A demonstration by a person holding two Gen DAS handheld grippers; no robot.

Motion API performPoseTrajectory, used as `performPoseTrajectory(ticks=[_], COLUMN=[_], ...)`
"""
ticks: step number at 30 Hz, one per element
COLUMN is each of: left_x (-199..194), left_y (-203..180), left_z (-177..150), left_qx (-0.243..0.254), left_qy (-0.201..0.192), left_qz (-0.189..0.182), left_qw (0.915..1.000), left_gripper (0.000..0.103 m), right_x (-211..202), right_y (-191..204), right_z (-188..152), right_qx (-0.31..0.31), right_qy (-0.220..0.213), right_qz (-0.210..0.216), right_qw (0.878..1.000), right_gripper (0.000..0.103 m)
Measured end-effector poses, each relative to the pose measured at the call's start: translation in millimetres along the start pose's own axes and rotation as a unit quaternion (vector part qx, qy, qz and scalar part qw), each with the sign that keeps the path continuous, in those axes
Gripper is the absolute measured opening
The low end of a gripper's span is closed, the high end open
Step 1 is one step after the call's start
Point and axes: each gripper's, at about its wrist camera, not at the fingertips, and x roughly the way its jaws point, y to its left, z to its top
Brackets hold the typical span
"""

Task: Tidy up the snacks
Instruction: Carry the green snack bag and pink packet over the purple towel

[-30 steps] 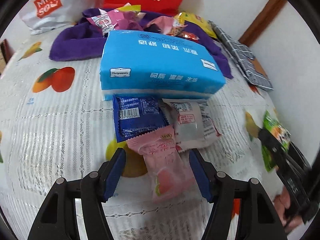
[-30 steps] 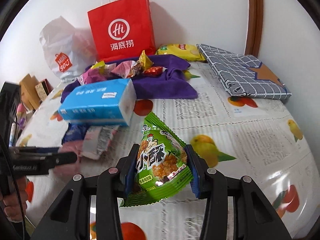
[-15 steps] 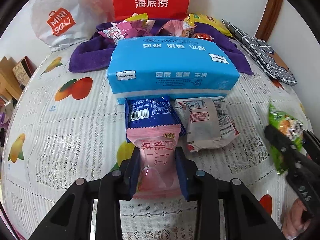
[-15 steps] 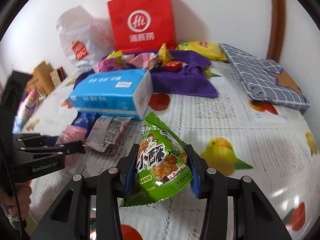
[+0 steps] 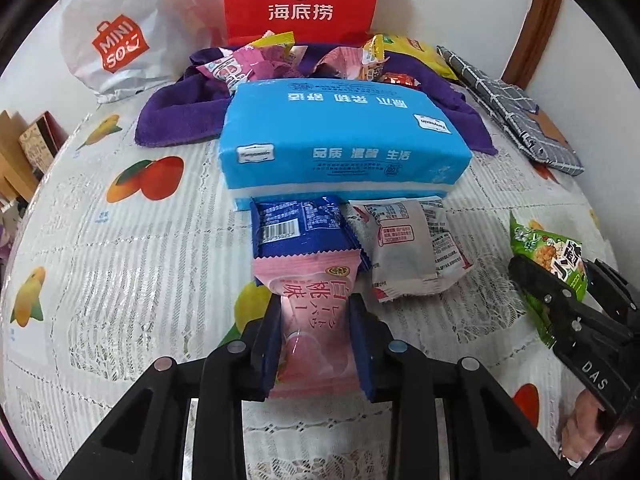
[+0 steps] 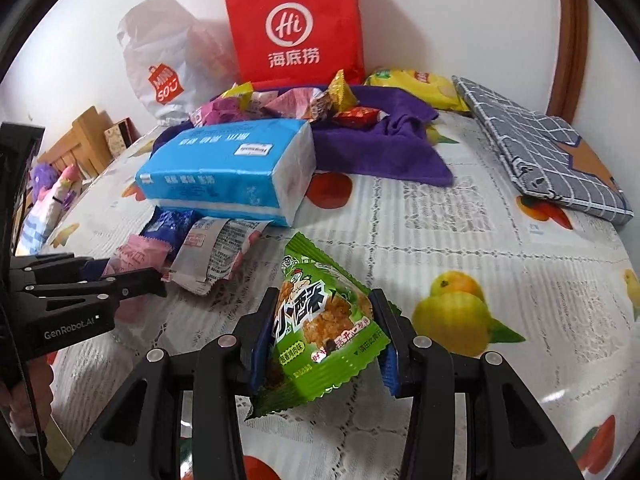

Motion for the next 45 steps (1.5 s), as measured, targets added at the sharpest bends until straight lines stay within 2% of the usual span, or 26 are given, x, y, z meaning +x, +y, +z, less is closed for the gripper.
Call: performPoseTrajectory(ticks=[3,8,13,20,26,34,39,45], left_x=[-8,-28,-50,-73,-84,-76,-67,-47], left_y=[5,13,23,34,39,41,41,44], left_z=[-1,1,13,59,106,163,200,236], left_qx=[-0.001,0.004,0.015,0.023,0.025,0.035,0.035,0.033], left_qy=[-0.003,-0.013,-0.03,-0.059,-0.09,-0.105,-0.11,-0.112], left_qz=[-0.018,-0.047,-0.065,-0.1,-0.102,-0.091,-0.108,-0.101], left_qw=[0.9998,0.9988,0.9973,0.993,0.9904,0.9897,0.9875,0.988], left_gripper=[0.029,0.029,0.029,0.029,0.029,0.029,0.029,0.03], right_x=[-8,-24,-37,-41,-43,-40,-25,5], right_y=[1,14,28,52,51,42,36,35], right_z=[2,8,23,66,116,173,212,253], right_qx=[0.011,0.01,0.017,0.002,0.007,0.006,0.006,-0.002], right_qy=[-0.006,-0.023,-0.039,-0.064,-0.084,-0.115,-0.114,-0.109], right_qz=[0.002,-0.022,-0.024,-0.024,-0.025,-0.029,-0.016,-0.004], right_qw=[1.0,0.999,0.999,0.998,0.996,0.993,0.993,0.994], right_gripper=[0.044,0.044,0.044,0.044,0.044,0.044,0.044,0.044])
